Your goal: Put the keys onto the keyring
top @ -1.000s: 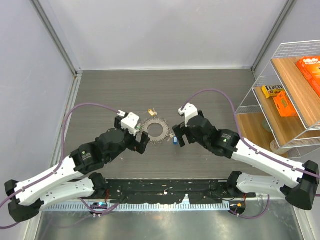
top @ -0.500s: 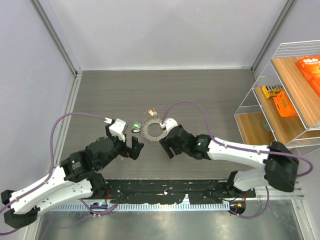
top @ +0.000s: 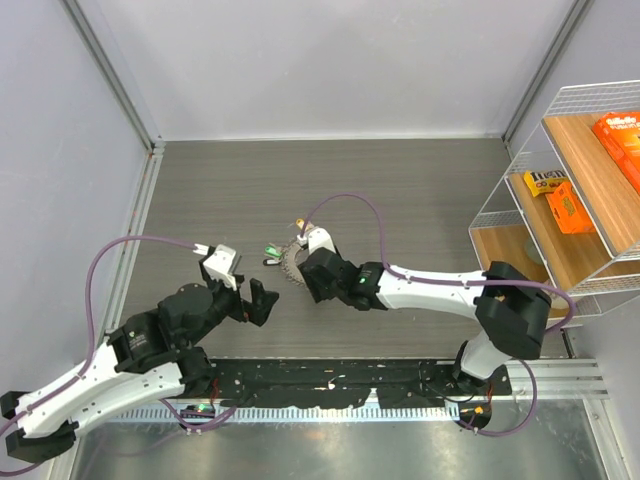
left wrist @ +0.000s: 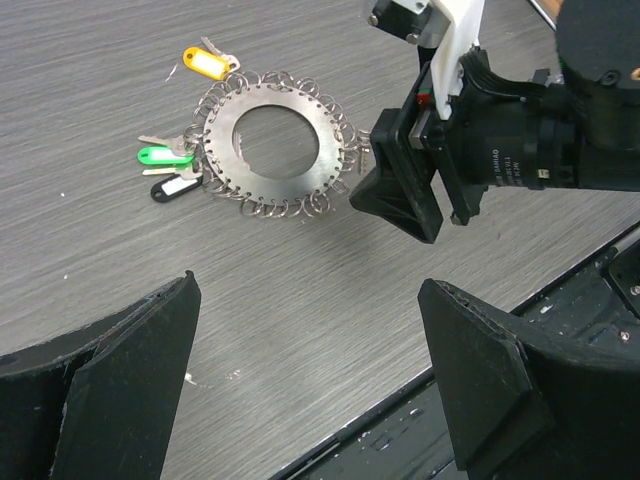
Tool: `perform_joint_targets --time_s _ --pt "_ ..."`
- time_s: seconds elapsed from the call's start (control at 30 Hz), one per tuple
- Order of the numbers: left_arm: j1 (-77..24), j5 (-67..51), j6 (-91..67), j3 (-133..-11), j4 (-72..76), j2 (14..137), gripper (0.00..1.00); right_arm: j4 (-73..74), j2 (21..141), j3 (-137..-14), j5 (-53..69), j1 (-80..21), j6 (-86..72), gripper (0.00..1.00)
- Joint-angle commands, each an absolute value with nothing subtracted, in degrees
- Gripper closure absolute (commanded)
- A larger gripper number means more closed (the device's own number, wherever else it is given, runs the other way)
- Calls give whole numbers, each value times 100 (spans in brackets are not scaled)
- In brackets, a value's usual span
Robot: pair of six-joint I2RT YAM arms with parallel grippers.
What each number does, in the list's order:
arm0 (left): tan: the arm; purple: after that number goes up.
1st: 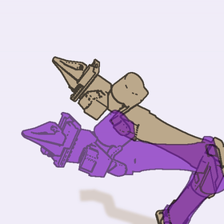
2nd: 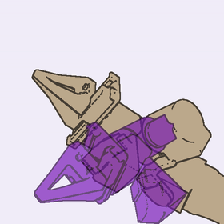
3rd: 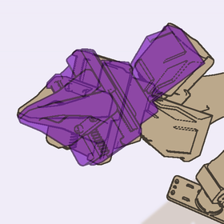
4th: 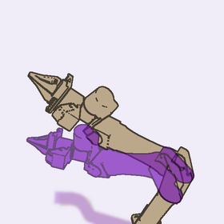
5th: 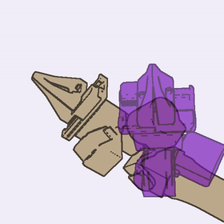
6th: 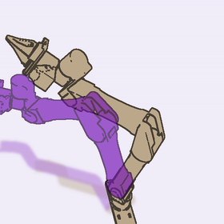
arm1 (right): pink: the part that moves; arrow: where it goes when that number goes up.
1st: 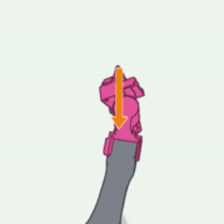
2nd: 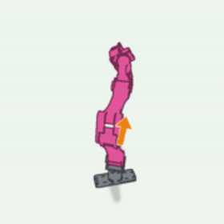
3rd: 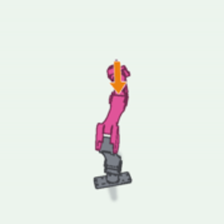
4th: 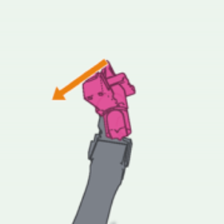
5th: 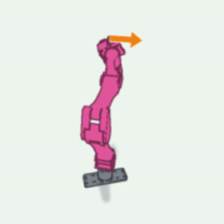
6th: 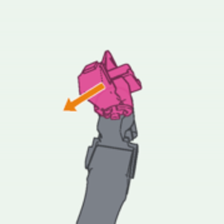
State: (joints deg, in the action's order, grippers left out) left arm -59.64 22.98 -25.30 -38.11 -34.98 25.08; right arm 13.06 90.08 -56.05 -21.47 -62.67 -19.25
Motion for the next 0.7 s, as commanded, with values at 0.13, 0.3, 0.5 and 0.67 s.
perform_joint_targets --time_s 0.13,0.3,0.5,0.67 --pt "-5985 2399 -2654 -3797 -3621 2408 1 1099 9430 -5933 -2584 -6302 -2355 50" --pt "-5985 2408 -2672 -3771 -3630 2434 1 1116 9694 -5994 -2680 -6302 -2426 51" --pt "-5985 2417 -2663 -3797 -3621 2496 1 1134 9940 -6108 -2812 -6302 -2470 53" --pt "-5985 2435 -2637 -3806 -3604 2558 1 1169 10107 -6196 -2953 -6267 -2470 56"
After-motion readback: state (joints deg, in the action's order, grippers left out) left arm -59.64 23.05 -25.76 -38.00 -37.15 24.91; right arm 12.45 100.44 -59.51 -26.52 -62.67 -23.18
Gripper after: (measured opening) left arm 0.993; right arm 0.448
